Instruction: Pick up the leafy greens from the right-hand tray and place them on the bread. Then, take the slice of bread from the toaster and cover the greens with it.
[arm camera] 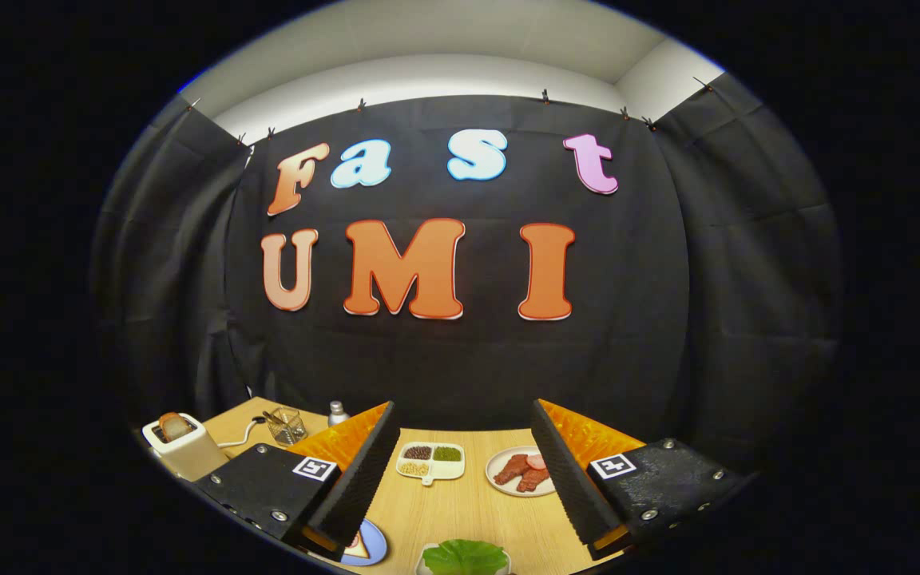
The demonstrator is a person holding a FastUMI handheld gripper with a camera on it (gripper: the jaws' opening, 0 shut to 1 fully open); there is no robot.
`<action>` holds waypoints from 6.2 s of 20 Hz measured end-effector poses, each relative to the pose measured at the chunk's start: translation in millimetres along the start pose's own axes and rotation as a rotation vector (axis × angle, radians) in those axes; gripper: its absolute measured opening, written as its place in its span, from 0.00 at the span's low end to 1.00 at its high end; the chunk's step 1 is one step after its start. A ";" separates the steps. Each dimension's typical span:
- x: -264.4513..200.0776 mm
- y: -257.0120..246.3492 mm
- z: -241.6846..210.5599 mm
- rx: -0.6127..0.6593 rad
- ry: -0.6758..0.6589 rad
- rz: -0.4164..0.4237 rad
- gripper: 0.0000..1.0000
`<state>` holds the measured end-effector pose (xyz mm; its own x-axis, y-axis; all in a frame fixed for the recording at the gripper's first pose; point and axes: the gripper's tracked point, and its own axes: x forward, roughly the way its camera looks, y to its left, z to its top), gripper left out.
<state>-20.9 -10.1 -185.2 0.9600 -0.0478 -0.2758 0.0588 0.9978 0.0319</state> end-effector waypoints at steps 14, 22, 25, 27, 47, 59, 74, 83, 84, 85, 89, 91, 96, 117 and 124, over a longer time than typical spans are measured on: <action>-14.7 2.3 -205.7 -0.017 0.632 0.054 1.00; -33.2 2.0 -283.9 -0.068 0.892 0.077 1.00; -34.4 3.9 -306.7 -0.087 0.963 0.088 1.00; -36.9 6.1 -320.2 -0.098 1.013 0.099 1.00; -32.0 10.4 -360.0 -0.052 1.179 0.089 0.50; -23.5 25.1 -326.2 -0.015 1.136 0.097 0.05; -22.6 117.0 -278.5 0.023 1.071 0.277 0.04; -19.5 169.9 -283.2 -0.008 1.082 0.387 0.05; -19.1 175.3 -284.5 -0.013 1.083 0.396 0.05; -18.6 181.2 -285.5 -0.013 1.086 0.405 0.05; -16.0 199.1 -290.9 -0.017 1.098 0.417 0.09; -14.3 202.5 -295.6 -0.028 1.109 0.411 0.11; -21.1 217.4 -301.1 -0.030 1.137 0.441 0.28; -12.6 308.6 -167.1 0.056 1.014 0.520 0.96; -21.5 394.4 -124.3 0.038 1.029 0.604 0.97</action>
<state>-52.4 390.3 -286.0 0.1659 0.5060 -0.8464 -0.3022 0.8431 0.4447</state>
